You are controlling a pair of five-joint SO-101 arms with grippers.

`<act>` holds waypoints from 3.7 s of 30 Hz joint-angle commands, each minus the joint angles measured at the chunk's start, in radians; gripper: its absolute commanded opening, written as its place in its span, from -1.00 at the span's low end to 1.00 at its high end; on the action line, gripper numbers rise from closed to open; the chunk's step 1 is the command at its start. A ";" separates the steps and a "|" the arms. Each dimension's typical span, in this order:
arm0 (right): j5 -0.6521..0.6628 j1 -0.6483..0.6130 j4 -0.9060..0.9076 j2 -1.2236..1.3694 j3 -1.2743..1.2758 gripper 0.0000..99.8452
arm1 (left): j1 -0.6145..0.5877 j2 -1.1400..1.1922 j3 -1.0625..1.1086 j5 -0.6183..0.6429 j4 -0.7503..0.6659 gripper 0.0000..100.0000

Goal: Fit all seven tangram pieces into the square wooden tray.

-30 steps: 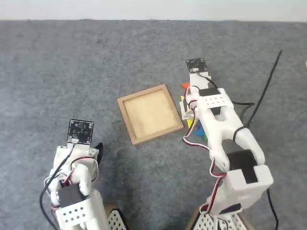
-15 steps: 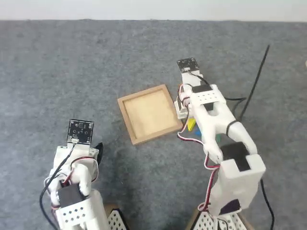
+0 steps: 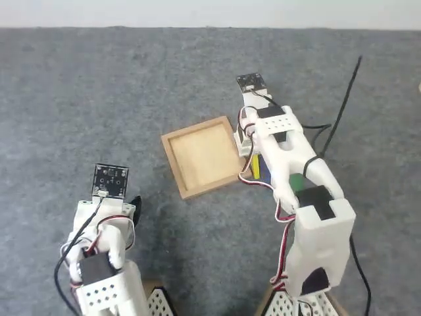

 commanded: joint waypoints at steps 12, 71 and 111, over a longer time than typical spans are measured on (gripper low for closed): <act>-0.049 -0.035 0.170 -0.337 -0.066 -0.99 | 0.002 0.003 -0.007 -0.011 -0.003 -0.44; -0.206 -0.406 0.194 0.251 -0.473 -0.44 | 0.002 0.003 -0.007 -0.011 -0.003 -0.44; -0.071 -0.426 0.325 0.012 -0.509 -0.43 | 0.002 0.003 -0.007 -0.011 -0.003 -0.44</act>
